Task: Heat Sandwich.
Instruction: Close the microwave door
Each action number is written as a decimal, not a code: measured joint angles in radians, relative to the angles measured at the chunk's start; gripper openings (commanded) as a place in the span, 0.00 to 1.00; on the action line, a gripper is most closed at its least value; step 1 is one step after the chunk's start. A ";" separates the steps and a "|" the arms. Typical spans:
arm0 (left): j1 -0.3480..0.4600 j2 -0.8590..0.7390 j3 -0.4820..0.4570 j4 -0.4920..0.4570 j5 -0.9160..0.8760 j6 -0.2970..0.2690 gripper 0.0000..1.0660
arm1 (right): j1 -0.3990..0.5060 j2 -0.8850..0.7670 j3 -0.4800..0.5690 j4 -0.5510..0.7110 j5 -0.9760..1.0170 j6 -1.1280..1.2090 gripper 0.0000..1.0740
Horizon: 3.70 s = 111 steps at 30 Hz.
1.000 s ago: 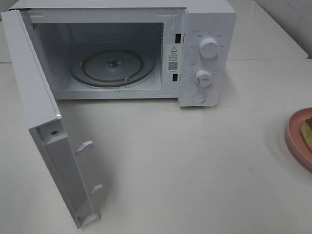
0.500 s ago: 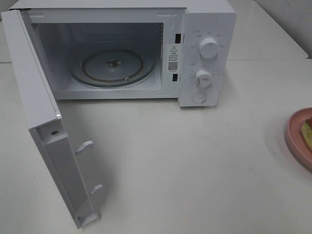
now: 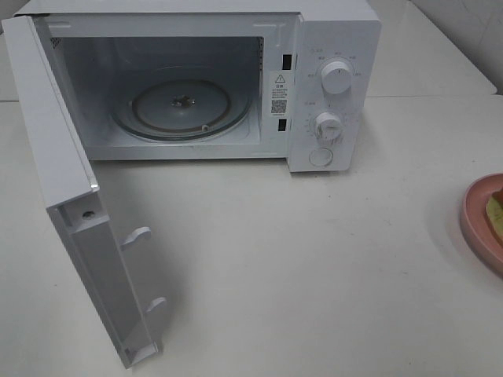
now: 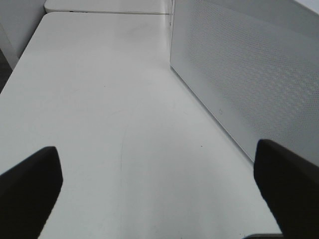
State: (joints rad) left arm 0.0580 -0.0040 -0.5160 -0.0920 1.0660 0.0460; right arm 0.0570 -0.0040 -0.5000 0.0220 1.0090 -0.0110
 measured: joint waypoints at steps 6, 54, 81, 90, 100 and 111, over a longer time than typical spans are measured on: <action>0.000 0.060 -0.021 -0.002 -0.020 0.000 0.91 | 0.000 0.000 0.000 0.000 0.000 0.000 0.71; -0.059 1.130 0.294 0.159 -1.599 -0.018 0.00 | 0.000 0.000 0.000 0.000 0.000 0.000 0.70; -0.374 1.536 0.117 0.241 -1.741 -0.019 0.00 | 0.000 0.000 0.000 0.000 0.000 0.000 0.70; -0.511 1.635 -0.003 0.208 -1.752 -0.019 0.00 | 0.000 0.000 0.000 0.000 0.000 0.000 0.70; -0.640 1.759 -0.164 0.138 -1.752 -0.019 0.00 | 0.000 0.000 0.000 0.000 0.000 0.000 0.70; -0.737 1.892 -0.366 0.004 -1.719 0.036 0.00 | 0.000 0.000 0.000 0.000 0.000 0.000 0.70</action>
State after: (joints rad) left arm -0.6790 1.8880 -0.8820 -0.0880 -0.6530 0.0820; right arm 0.0570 -0.0040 -0.5000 0.0220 1.0090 -0.0110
